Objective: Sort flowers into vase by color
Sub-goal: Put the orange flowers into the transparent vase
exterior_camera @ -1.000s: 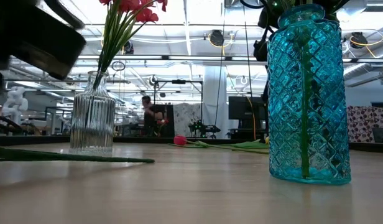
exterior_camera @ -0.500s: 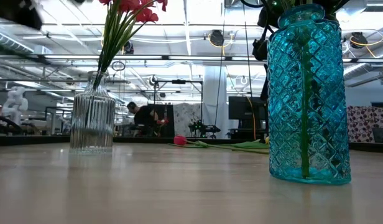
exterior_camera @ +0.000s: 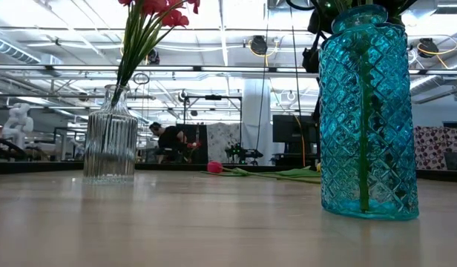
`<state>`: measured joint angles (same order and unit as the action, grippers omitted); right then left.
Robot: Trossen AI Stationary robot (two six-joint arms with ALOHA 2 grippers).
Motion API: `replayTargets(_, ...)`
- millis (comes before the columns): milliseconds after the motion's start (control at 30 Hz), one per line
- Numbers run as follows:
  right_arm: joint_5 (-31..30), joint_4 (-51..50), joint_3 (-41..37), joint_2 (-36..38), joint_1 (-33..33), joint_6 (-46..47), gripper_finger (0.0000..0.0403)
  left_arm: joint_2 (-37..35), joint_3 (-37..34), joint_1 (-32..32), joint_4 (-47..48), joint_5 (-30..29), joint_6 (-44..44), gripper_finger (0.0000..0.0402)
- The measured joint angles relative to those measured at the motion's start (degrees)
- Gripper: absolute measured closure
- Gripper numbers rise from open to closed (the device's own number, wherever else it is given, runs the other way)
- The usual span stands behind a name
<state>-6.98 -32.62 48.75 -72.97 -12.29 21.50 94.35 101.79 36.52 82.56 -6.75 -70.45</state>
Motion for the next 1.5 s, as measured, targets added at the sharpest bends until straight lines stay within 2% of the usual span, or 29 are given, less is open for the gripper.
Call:
replayTargets(133, 1.32, 0.0, 0.0, 0.0, 0.0, 0.28, 0.0403, -6.8, -0.01, -1.53, -1.44, -10.47, -2.59, 0.0386)
replayTargets(267, 1.35, 0.04, 0.0, 0.0, 0.02, 0.3, 0.0403, -12.65, -0.01, -4.93, -3.8, -17.09, -0.57, 0.0387)
replayTargets(500, 1.35, 0.07, 0.0, 0.0, 0.02, 4.37, 0.0403, -22.18, -0.01, -13.54, -12.63, -18.63, 15.42, 0.0387)
replayTargets(767, 1.09, 1.99, 0.0, 0.0, 0.02, 4.37, 0.0403, -31.95, -0.01, -28.02, -10.51, -18.9, 29.95, 0.0387)
replayTargets(900, 1.06, 5.25, 0.0, 0.0, 0.02, 4.39, 0.0403, -34.93, -0.01, -36.09, -12.87, -23.08, 37.79, 0.0387)
replayTargets(1033, 1.04, 10.99, 0.0, 0.0, 0.02, 3.96, 0.0403, -35.25, -0.01, -43.8, -17.39, -25.66, 45.15, 0.0387)
replayTargets(1133, 0.86, 16.53, 0.0, 0.0, 0.02, 0.87, 0.0403, -33.31, 0.01, -48.96, -18.99, -23.16, 51.47, 0.0387)
replayTargets(1300, 0.78, 25.29, 0.0, 0.0, -0.02, -1.55, 0.0403, -27.14, -2.25, -55.78, -18.06, -17.7, 59.64, 0.0387)
replayTargets(1500, 0.98, 26.1, 1.79, 0.31, 0.02, -1.6, 0.0403, -18.5, -6.51, -60.66, -16.86, -18.6, 78.48, 0.0387)
